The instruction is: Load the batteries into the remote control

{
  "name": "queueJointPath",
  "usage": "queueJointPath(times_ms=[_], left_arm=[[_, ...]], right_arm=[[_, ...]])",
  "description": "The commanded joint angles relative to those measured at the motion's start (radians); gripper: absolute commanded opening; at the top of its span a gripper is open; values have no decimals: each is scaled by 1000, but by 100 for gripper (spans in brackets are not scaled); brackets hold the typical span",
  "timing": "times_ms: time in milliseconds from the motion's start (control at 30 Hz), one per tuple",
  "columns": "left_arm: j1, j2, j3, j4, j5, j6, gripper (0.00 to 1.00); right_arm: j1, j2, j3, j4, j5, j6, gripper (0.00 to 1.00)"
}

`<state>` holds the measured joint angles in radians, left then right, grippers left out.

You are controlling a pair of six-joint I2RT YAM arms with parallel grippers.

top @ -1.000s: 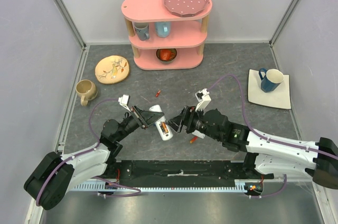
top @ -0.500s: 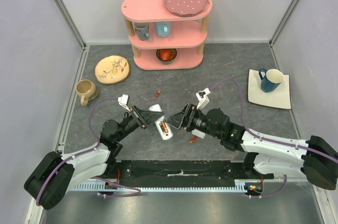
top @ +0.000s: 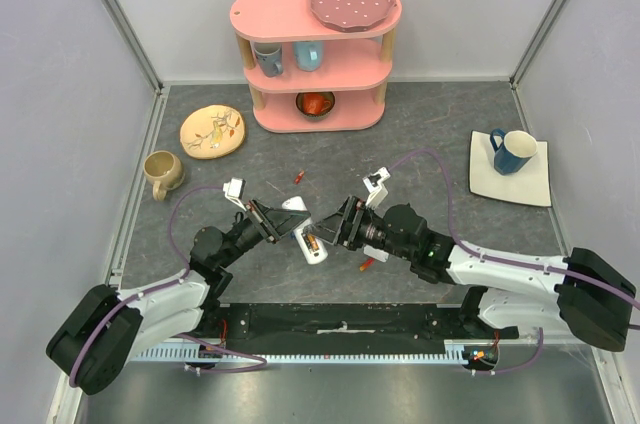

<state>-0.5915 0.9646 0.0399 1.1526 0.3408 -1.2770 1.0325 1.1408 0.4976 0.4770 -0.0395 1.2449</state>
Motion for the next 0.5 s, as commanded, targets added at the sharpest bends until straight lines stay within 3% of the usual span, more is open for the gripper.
queueJointPath(times_ms=[0,467], left_arm=[[-4,5,0,76,-2,30,2],[-4,5,5,85,-2,25,2]], right_arm=[[-9,14,-4,77,-8,39,85],[-17,43,-31,86,-2,76,82]])
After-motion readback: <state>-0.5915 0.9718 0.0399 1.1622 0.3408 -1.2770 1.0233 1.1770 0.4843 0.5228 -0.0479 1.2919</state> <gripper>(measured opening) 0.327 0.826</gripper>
